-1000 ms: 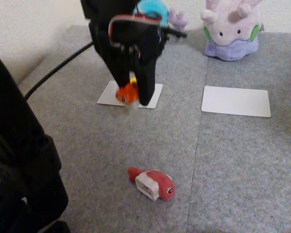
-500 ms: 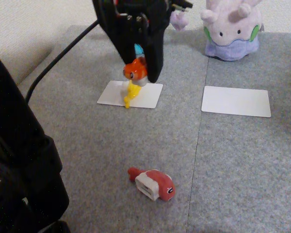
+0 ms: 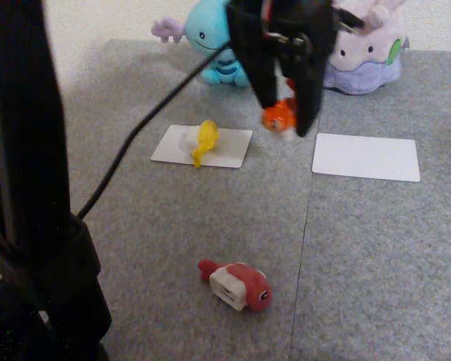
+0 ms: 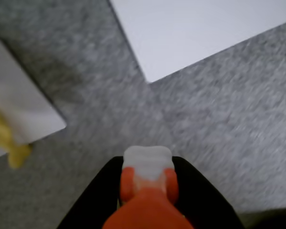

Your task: Wooper wants to eat egg sudhi, and Goomy wants to eat shrimp sushi

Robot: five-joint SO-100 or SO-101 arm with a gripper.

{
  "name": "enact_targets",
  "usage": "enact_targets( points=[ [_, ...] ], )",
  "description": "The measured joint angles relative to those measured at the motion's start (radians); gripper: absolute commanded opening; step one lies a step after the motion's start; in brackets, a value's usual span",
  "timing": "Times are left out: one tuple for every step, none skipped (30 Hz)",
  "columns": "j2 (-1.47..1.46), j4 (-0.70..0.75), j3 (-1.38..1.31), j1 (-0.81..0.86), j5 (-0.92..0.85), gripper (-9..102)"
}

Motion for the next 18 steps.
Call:
enact_targets(
  points=[
    [-0.038, 0.014, -0.055, 0.005, -0.011, 7],
    [-0.072, 0.026, -0.107, 0.008, -0.021, 7],
    [-0.101, 0.038, -0.155, 0.009, -0.032, 7],
    [-0.132, 0.048, -0.204, 0.011, -0.043, 7],
    [-0.158, 0.055, -0.255, 0.011, -0.058, 7],
    [-0.183, 0.06, -0.298, 0.011, -0.074, 7],
    [-0.21, 0.06, -0.339, 0.011, -0.091, 7],
    [-0.235, 0.06, -0.379, 0.011, -0.107, 7],
    [-0.256, 0.06, -0.41, 0.011, -0.129, 7],
    [-0.281, 0.06, -0.436, 0.011, -0.147, 7],
    [-0.299, 0.06, -0.46, 0.011, -0.167, 7],
    [-0.316, 0.06, -0.479, 0.012, -0.189, 7],
    [-0.336, 0.06, -0.494, 0.015, -0.207, 7],
    [-0.35, 0.06, -0.509, 0.02, -0.222, 7],
    [-0.364, 0.06, -0.517, 0.023, -0.241, 7],
    [-0.376, 0.058, -0.525, 0.028, -0.261, 7],
    [-0.387, 0.055, -0.529, 0.031, -0.279, 7],
    [-0.397, 0.046, -0.531, 0.034, -0.296, 7]
  ],
)
